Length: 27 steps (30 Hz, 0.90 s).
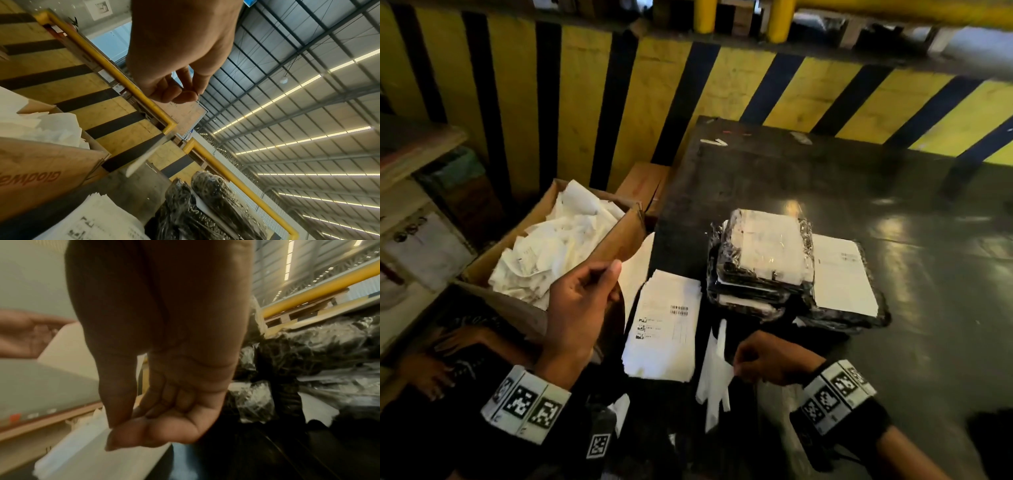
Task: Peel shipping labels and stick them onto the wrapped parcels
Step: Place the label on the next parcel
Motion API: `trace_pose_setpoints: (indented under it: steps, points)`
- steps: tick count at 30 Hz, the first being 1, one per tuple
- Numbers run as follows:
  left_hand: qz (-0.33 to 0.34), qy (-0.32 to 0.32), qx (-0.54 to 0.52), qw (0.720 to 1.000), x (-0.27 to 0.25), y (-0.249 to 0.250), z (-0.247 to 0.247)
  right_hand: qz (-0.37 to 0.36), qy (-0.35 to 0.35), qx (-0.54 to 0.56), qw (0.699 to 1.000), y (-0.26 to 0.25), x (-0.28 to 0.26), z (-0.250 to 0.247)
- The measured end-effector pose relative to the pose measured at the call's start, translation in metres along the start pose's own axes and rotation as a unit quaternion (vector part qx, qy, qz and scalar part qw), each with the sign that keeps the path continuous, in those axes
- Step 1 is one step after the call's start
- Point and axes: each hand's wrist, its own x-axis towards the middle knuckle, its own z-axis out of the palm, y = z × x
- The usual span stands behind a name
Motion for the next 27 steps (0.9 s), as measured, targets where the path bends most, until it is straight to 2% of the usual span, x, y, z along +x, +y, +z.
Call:
trace_pose_setpoints:
  steps: [5, 9, 11, 13, 15, 17, 19, 21, 25, 27]
  points:
    - [0.007, -0.010, -0.003, 1.000, -0.011, 0.000, 0.003, 0.006, 0.039, -0.013, 0.999, 0.012, 0.012, 0.012]
    - [0.027, -0.042, -0.015, 0.999, -0.020, 0.009, 0.013, 0.002, 0.071, -0.035, 0.997, 0.012, 0.016, 0.016]
    - [0.039, -0.054, -0.023, 0.998, -0.023, 0.018, 0.017, -0.014, 0.101, -0.030, 0.994, 0.008, 0.010, 0.013]
    - [0.061, -0.063, -0.029, 0.996, -0.026, 0.031, 0.023, -0.060, 0.149, 0.010, 0.987, -0.005, -0.004, 0.006]
    - [0.090, -0.075, -0.032, 0.993, -0.029, 0.046, 0.030, -0.122, 0.215, 0.097, 0.964, -0.030, -0.023, -0.005]
    - [0.128, -0.097, -0.030, 0.987, -0.032, 0.062, 0.042, -0.167, 0.278, 0.229, 0.918, -0.059, -0.044, -0.020]
    - [0.173, -0.137, -0.026, 0.975, -0.034, 0.072, 0.056, -0.185, 0.329, 0.315, 0.871, -0.085, -0.064, -0.037]
    - [0.224, -0.191, 0.002, 0.956, -0.035, 0.076, 0.070, -0.183, 0.353, 0.358, 0.845, -0.097, -0.075, -0.052]
    - [0.311, -0.281, 0.025, 0.907, -0.042, 0.084, 0.104, -0.184, 0.373, 0.315, 0.853, -0.091, -0.092, -0.077]
    - [0.314, -0.311, 0.031, 0.896, -0.048, 0.086, 0.124, -0.197, 0.403, 0.295, 0.844, -0.075, -0.099, -0.088]
